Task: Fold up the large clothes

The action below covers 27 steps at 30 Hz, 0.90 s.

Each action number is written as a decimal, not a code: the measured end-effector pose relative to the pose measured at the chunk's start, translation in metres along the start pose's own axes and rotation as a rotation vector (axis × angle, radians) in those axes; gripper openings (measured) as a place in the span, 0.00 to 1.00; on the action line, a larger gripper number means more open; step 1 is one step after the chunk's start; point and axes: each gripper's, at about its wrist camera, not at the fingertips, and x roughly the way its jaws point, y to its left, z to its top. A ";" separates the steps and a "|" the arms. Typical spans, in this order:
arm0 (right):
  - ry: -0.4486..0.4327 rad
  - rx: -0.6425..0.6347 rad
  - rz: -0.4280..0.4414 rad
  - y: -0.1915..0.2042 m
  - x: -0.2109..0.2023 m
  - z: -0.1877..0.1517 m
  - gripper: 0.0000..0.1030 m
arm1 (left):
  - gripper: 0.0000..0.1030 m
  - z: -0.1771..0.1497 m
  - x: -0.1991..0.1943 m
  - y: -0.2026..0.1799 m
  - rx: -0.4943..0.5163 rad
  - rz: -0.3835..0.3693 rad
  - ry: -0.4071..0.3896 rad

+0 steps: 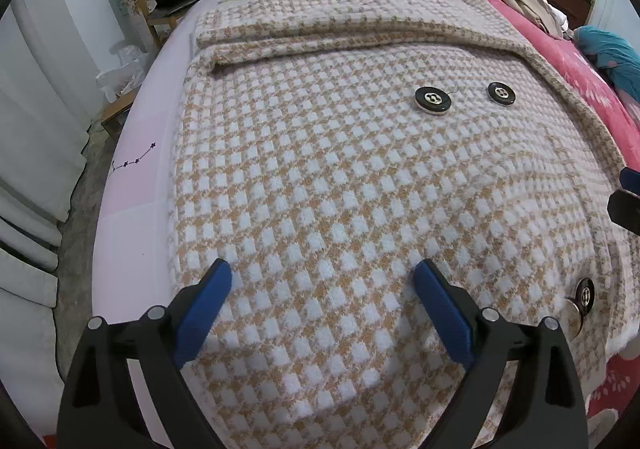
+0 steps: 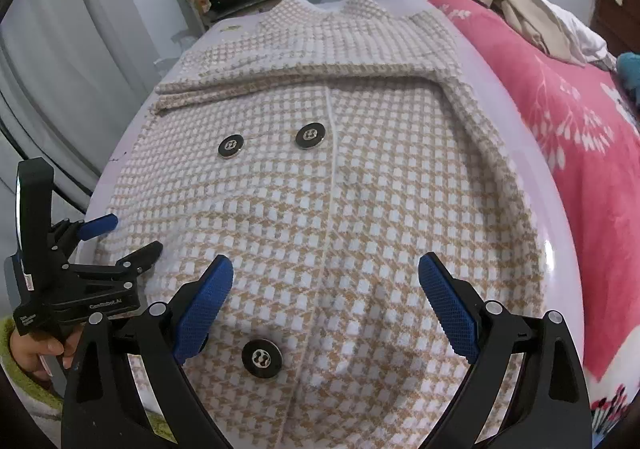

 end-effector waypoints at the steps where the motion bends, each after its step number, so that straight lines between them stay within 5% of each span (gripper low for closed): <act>1: 0.001 0.000 0.000 0.000 0.000 0.000 0.87 | 0.88 0.000 0.000 0.000 0.000 0.001 0.001; 27: 0.006 -0.002 -0.003 0.001 0.001 -0.001 0.87 | 0.89 -0.001 0.000 0.000 0.001 0.001 0.000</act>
